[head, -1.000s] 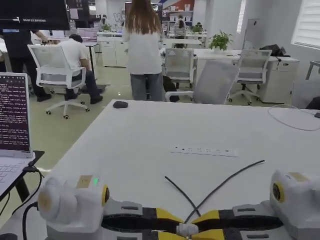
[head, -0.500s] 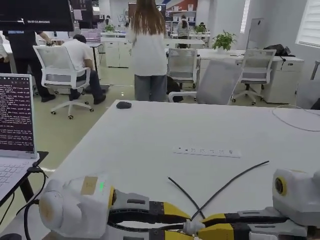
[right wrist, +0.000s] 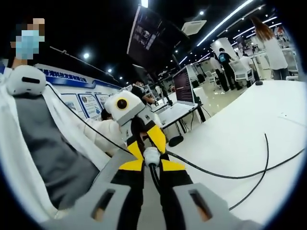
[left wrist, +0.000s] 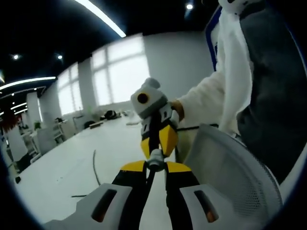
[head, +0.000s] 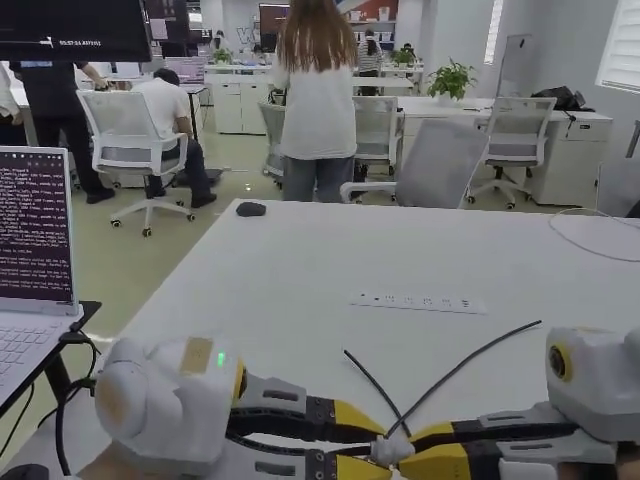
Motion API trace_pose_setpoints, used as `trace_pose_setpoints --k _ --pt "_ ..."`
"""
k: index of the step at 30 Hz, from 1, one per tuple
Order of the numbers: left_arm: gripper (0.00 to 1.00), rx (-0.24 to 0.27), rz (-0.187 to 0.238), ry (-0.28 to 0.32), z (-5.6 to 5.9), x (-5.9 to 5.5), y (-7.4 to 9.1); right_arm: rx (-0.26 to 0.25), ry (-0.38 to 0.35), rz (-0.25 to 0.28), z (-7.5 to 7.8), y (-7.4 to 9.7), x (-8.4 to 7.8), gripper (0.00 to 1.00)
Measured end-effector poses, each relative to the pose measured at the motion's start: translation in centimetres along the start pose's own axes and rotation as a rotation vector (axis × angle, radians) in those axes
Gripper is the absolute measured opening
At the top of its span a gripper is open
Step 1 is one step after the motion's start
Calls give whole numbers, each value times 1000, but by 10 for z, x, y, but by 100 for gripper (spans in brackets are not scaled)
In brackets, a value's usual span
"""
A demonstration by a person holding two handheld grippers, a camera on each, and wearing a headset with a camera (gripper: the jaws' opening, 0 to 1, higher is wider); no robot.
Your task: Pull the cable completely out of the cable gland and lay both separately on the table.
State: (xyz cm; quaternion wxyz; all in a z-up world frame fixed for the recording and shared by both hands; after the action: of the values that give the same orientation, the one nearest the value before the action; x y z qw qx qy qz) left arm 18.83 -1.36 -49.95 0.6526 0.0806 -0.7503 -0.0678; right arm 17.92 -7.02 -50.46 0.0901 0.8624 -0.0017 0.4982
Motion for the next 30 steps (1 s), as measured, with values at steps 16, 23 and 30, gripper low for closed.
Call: trace_pose_setpoints --k 16,23,30 --pt "14 -31 -50 206 -4 -10 5 -64 227 -71 2 -11 -2 8" --pt "14 -50 -59 289 -6 -14 4 -88 346 -83 3 -11 -5 8" --pt "15 14 -26 153 -11 -8 4 -92 215 12 10 -8 4 11"
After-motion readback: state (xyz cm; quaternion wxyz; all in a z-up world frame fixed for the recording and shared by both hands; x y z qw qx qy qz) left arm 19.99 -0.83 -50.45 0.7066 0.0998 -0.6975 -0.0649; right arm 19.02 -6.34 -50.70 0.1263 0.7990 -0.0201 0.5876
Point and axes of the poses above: the centre of the closed fingertips' face, and the gripper's own axes: y roughly backward along the fingers, z roughly to its right, x roughly out of its top, the point moved 3 cm from there along y, roughly backward along the fingers, and after that the axes turned 3 degrees about -y, right-handed, at the moved point
